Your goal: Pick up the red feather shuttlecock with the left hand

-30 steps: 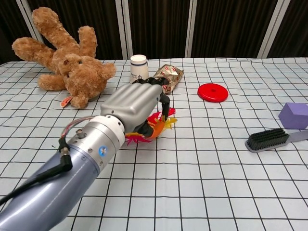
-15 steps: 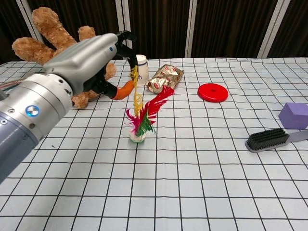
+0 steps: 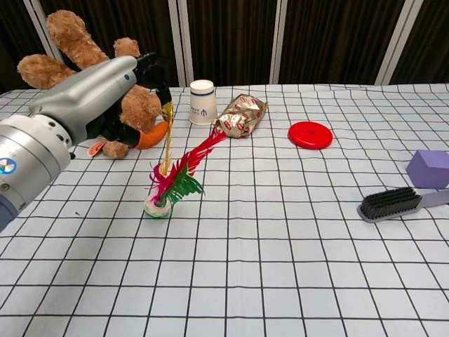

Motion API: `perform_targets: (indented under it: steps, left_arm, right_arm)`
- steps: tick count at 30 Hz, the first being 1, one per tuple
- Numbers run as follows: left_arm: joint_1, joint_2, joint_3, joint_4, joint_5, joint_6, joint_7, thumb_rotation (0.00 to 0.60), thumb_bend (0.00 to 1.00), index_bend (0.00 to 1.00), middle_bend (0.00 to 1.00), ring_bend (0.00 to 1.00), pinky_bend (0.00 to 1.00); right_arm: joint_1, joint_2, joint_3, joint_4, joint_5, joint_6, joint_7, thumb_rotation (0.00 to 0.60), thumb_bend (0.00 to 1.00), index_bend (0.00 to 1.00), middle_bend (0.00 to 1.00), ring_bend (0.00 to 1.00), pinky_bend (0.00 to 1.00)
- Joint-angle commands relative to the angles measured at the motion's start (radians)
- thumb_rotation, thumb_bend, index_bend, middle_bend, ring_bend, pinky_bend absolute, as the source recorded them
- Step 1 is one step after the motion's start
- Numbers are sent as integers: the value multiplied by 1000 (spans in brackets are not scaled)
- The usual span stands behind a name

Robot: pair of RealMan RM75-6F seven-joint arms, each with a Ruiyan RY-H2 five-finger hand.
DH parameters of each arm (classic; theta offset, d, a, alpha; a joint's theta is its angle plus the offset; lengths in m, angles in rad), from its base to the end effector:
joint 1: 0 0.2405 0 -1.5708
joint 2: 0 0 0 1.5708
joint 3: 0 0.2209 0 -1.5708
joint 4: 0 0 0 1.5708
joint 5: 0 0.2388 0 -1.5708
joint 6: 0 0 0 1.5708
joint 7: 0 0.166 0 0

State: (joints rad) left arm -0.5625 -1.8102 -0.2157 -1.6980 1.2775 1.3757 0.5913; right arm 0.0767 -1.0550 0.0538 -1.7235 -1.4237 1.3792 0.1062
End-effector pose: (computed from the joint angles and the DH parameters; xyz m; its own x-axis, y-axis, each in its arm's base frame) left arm -0.0319 0.2697 -0.0431 0.1932 0.0222 0.9809 0.9313 -0.3187 -0.1762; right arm -0.2917 -0.1985 0.1130 0.2352 -0.1030 0.9665 -0.9667 0.0781 0.2436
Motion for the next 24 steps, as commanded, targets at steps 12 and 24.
perform_targets:
  steps: [12,24]
  left_arm:
    - [11,13,4,-18,17,8,-24,600,624,550,44,0,0]
    - [31,25,19,-9,9,8,-38,600,394,306,0,0,0]
  right_arm:
    - [1,-1,-1,-1,0,-2,-2,600,341,0,0,0,0]
    - [1,0,0,-1,3,-2,-2,600,341,0,0,0,0]
